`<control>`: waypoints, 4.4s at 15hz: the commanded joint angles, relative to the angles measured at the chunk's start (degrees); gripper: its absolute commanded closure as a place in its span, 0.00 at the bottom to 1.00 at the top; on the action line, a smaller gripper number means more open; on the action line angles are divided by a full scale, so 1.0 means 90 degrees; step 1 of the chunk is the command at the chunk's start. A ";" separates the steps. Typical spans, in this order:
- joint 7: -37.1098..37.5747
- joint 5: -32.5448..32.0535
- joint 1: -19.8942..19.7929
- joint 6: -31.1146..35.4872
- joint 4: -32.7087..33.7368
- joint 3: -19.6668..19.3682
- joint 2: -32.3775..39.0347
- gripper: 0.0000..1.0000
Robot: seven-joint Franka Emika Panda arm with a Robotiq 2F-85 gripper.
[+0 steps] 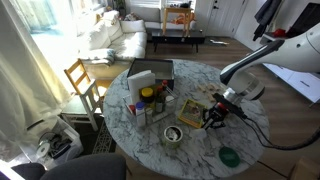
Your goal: Put the measuring spoon upside down
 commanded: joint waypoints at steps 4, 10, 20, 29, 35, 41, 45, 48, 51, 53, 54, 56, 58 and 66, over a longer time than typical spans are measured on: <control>-0.0083 0.0131 0.0010 -0.0056 -0.0006 -0.0087 -0.0005 0.42; -0.0084 0.0589 0.0000 -0.0086 -0.0248 -0.0030 -0.0098 0.01; 0.0019 0.1068 0.0039 -0.0214 -0.0346 -0.0044 0.0001 0.05; 0.0106 0.1061 0.0095 -0.0363 -0.0401 -0.0082 -0.0025 0.48; 0.0144 0.1045 0.0130 -0.0282 -0.0422 -0.0101 -0.0107 0.67; 0.0377 0.0387 0.0535 0.0323 -0.0628 -0.0258 -0.0814 0.75; 0.1152 -0.0852 0.1028 0.1241 -0.0817 -0.0308 -0.1318 0.75; 0.1863 -0.1827 0.1379 0.1955 -0.1021 -0.0248 -0.1526 0.75; 0.2631 -0.3120 0.1667 0.2414 -0.1271 -0.0254 -0.1699 0.75; 0.3292 -0.4097 0.1815 0.2723 -0.1490 -0.0317 -0.1837 0.75; 0.3663 -0.4612 0.1860 0.2881 -0.1596 -0.0354 -0.1884 0.75; 0.4478 -0.5634 0.2092 0.3155 -0.1761 -0.0604 -0.1952 0.75; 0.5306 -0.6651 0.2178 0.3263 -0.1847 -0.0760 -0.2011 0.75; 0.7373 -0.8406 0.2176 0.3081 -0.1739 -0.0591 -0.1926 0.75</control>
